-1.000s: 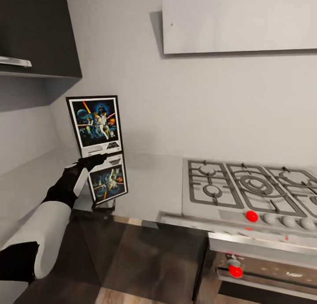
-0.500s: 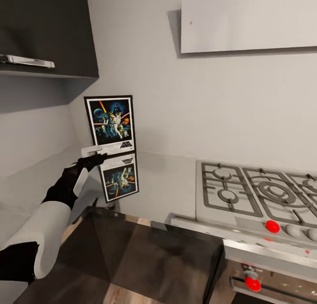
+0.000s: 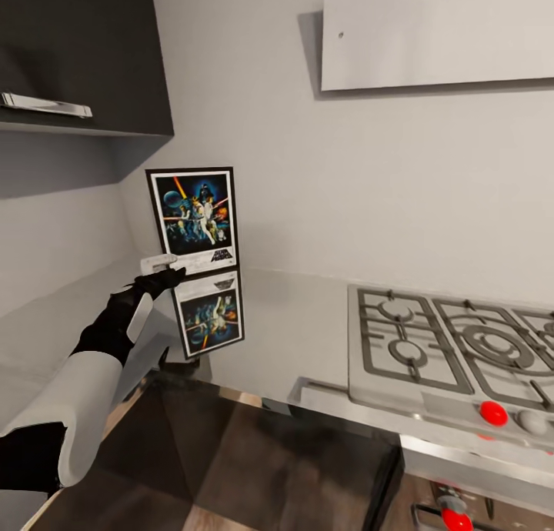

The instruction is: Pick up the poster from the kitchen countertop and hang it on one of the wall nails in the kitchen.

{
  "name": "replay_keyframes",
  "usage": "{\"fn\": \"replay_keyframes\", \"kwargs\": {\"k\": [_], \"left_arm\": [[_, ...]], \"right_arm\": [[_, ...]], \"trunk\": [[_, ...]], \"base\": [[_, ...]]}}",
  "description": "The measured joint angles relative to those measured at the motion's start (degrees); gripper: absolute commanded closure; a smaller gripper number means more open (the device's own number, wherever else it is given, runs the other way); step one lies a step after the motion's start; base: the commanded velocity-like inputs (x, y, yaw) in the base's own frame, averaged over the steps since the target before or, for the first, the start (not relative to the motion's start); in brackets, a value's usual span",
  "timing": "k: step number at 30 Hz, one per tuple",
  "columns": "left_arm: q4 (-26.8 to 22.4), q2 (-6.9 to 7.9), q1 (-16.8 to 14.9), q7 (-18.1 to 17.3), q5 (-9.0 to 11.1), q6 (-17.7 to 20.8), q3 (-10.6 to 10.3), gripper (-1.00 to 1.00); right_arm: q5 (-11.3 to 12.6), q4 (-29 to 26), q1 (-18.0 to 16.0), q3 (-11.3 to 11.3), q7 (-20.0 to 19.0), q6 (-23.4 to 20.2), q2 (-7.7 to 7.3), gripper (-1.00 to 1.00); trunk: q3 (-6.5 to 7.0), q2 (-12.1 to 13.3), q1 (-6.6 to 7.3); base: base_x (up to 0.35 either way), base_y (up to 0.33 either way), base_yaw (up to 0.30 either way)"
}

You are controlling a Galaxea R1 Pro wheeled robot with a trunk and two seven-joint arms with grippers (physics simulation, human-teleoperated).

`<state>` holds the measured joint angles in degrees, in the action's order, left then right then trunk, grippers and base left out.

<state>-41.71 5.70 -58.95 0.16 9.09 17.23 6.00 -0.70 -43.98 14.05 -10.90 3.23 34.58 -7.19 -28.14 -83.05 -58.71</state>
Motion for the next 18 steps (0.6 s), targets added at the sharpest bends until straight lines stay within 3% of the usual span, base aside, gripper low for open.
{"fn": "replay_keyframes", "kwargs": {"k": [11, 17, 18], "left_arm": [[-0.04, 0.68, 0.00, 0.00, -0.01, -0.03, 0.07, -1.00], [-0.12, 2.58, 0.00, -0.12, 0.03, 0.03, 0.17, -1.00], [-0.44, 4.73, -0.01, -0.21, 0.06, 0.11, 0.25, -1.00]], "right_arm": [[0.03, 1.33, 0.00, -0.14, -0.15, -0.04, -0.10, -1.00], [0.08, 1.56, -0.02, -0.09, -0.17, -0.04, -0.01, -1.00], [0.10, 5.19, -0.30, -0.16, -0.16, -0.24, 0.00, -1.00]], "trunk": [[0.00, 0.00, -0.01], [0.00, 0.00, -0.01], [0.00, 0.00, -0.01]], "base": [[0.021, 0.000, 0.000], [0.001, 0.000, 0.000], [0.000, 0.000, 0.000]]}}
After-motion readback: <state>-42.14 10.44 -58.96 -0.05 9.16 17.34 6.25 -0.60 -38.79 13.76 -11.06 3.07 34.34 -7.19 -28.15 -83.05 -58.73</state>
